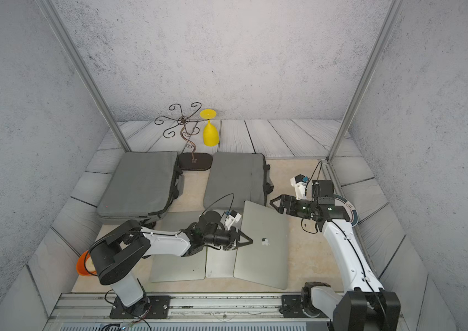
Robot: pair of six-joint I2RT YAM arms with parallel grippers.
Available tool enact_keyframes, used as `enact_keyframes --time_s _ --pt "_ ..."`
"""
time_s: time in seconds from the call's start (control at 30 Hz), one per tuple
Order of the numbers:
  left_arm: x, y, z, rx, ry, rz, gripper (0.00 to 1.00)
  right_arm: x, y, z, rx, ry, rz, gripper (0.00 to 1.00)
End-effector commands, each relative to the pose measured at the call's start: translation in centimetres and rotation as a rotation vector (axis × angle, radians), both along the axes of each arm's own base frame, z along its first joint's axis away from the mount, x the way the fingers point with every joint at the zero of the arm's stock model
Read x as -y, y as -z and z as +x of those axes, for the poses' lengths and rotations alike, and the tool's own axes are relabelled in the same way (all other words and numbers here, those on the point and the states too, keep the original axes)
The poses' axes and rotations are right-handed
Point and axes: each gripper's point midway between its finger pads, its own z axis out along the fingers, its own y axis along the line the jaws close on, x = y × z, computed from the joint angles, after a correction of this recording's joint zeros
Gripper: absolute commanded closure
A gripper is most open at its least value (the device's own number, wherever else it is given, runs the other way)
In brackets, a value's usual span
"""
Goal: Open the zippered laptop bag and take out the laptop
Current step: Place the laptop at the center of the board.
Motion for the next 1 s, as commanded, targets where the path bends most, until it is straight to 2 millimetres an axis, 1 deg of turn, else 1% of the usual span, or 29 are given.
enact_keyframes --time_s 0.0,0.13,0.2,0.33,0.47,0.6,0.67,0.73,0.8,0.97 --pt "1.7 -4.3 1.4 0.108 -0.066 -0.157 1.00 0.2 -0.7 0.7 0.011 0.017 0.001 0.12" --pt "2.2 -3.8 2.0 0.067 -0.134 -0.141 1.00 0.1 -1.0 0.9 0.015 0.021 0.013 0.12" --pt "2.7 -3.6 1.9 0.051 -0.144 -0.138 1.00 0.0 -1.0 1.0 0.010 0.020 0.017 0.12" --pt "4.1 -3.1 1.4 0.023 -0.151 -0.144 1.00 0.1 -0.6 0.8 0.004 0.022 0.013 0.12" --pt "4.2 -2.1 1.0 -0.019 -0.179 -0.134 1.00 0.1 -0.2 0.6 -0.005 0.030 0.028 0.12" --pt "4.8 -1.7 0.3 -0.043 -0.183 -0.124 1.00 0.0 0.0 0.5 -0.013 0.037 0.042 0.12" --pt "5.5 -1.7 0.1 -0.066 -0.180 -0.144 1.00 -0.1 0.0 0.5 -0.008 0.038 0.053 0.12" --pt "6.2 -1.1 -0.1 -0.091 -0.164 -0.144 1.00 -0.1 0.2 0.5 -0.013 0.044 0.056 0.12" --pt "6.4 -0.5 0.1 -0.115 -0.175 -0.148 1.00 -0.2 0.1 0.3 -0.012 0.045 0.063 0.12" --pt "8.1 -0.7 0.3 -0.114 -0.137 -0.154 1.00 -0.1 0.2 0.2 -0.010 0.052 0.064 0.12"
